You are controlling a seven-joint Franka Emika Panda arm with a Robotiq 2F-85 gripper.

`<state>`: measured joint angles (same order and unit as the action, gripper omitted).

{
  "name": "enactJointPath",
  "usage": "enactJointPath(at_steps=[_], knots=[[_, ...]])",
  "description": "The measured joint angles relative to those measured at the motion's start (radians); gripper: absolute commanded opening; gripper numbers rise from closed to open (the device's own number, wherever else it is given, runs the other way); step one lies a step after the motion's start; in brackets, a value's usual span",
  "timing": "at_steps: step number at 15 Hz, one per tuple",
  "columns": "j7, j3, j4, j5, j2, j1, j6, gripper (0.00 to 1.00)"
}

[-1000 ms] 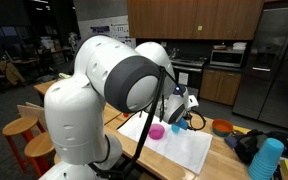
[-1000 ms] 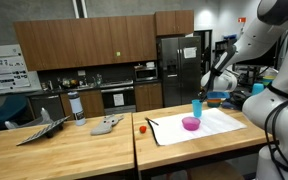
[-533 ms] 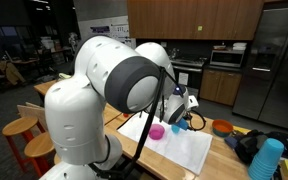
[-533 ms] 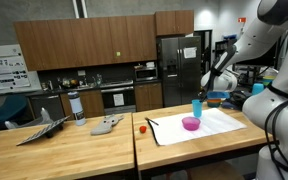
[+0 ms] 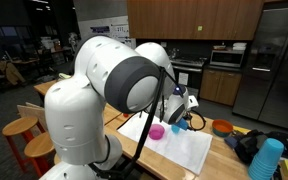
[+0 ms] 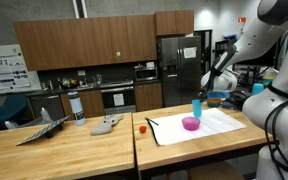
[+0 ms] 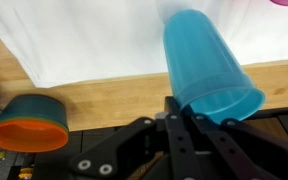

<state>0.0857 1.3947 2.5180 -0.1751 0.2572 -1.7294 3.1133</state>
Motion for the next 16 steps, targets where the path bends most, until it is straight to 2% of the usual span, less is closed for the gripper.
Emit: enactJointPath(at_steps=[2,3,4,6,7,10,16], knots=[[0.000,0.000,0.000,0.000,0.000,0.000,0.000,0.05],[0.000,0.000,0.000,0.000,0.000,0.000,0.000,0.30],[0.000,0.000,0.000,0.000,0.000,0.000,0.000,0.31],[0.000,0.006,0.000,0.000,0.000,-0.004,0.000,0.41],[0.000,0.022,0.000,0.000,0.000,-0.015,-0.001,0.22],[0.000,0.025,0.001,0.000,0.000,-0.015,-0.001,0.41],[0.000,0.022,0.001,0.000,0.000,-0.013,-0.001,0.41]])
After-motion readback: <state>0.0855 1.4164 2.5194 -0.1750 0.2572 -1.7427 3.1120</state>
